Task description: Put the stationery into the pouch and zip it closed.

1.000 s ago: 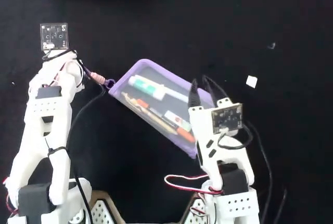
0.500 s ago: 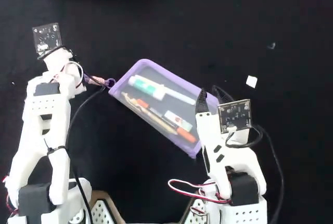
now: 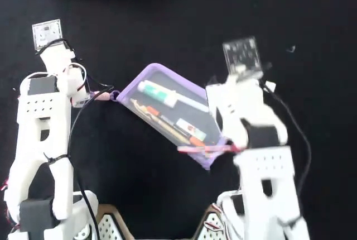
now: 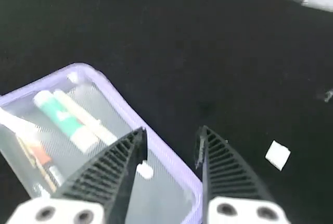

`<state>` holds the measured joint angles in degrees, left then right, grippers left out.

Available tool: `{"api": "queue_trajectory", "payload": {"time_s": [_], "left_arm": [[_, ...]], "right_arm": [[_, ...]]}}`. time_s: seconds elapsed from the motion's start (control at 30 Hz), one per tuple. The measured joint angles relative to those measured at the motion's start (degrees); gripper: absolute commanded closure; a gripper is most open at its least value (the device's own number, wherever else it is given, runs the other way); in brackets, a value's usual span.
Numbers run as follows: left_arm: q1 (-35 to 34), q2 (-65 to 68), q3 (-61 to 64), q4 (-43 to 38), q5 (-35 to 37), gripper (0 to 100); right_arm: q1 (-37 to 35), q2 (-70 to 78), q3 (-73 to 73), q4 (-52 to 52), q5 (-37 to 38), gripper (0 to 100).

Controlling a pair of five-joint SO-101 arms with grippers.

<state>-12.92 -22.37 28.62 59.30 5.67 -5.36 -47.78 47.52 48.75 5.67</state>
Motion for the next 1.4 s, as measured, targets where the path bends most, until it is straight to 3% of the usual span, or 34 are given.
{"api": "queue_trajectory", "payload": {"time_s": [0.37,0.53,0.77,1.07,1.4], "left_arm": [[0.0,0.0,0.44,0.09,0.0,97],[1.05,0.0,5.36,-4.13,0.0,97],[1.49,0.0,7.38,-6.68,-0.09,97],[1.58,0.0,7.38,-6.68,-0.09,97],[1.58,0.0,7.38,-6.68,-0.09,97]], "right_arm": [[0.0,40.53,-22.59,0.0,0.0,83.5],[-2.11,53.27,-30.07,4.66,0.09,83.8],[-3.16,56.26,-35.52,11.25,0.09,83.9],[-10.64,59.16,-34.73,11.6,0.09,83.9],[-10.2,73.05,-46.42,15.91,0.09,83.9]]}}
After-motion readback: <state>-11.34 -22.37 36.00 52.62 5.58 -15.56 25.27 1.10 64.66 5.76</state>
